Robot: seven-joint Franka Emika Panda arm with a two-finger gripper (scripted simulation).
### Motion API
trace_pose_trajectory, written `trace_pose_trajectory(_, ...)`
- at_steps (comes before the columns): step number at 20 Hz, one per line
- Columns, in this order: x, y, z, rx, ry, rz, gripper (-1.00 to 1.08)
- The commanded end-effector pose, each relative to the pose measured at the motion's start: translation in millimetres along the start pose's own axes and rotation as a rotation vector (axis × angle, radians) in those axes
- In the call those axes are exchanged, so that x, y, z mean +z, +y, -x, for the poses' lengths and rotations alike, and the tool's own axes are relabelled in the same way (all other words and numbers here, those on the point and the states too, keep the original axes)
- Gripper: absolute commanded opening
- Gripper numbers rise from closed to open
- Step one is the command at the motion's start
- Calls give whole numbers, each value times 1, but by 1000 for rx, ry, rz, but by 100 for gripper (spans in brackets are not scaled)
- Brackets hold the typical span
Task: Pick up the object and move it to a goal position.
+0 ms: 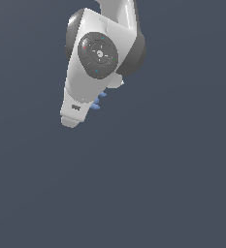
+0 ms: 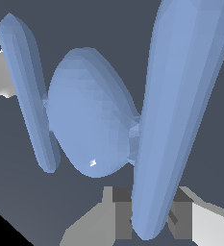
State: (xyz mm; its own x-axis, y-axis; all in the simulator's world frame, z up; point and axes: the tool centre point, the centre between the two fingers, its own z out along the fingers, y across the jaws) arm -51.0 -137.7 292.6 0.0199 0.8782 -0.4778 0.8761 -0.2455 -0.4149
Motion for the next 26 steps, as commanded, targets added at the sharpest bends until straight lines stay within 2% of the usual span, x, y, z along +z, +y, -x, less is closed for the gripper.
trace_pose_trajectory(1,-13,-13,26,0,1,-1,-100)
trace_pose_trajectory(11,-65,-56,123,0,1,-1,-100)
trace_pose_trajectory(15,-81,-69,153,0,0,0,-100)
trace_pose_trajectory(20,-94,-78,176,-1,-1,1,-100)
trace_pose_trajectory(26,-102,-82,189,-2,-2,1,-100)
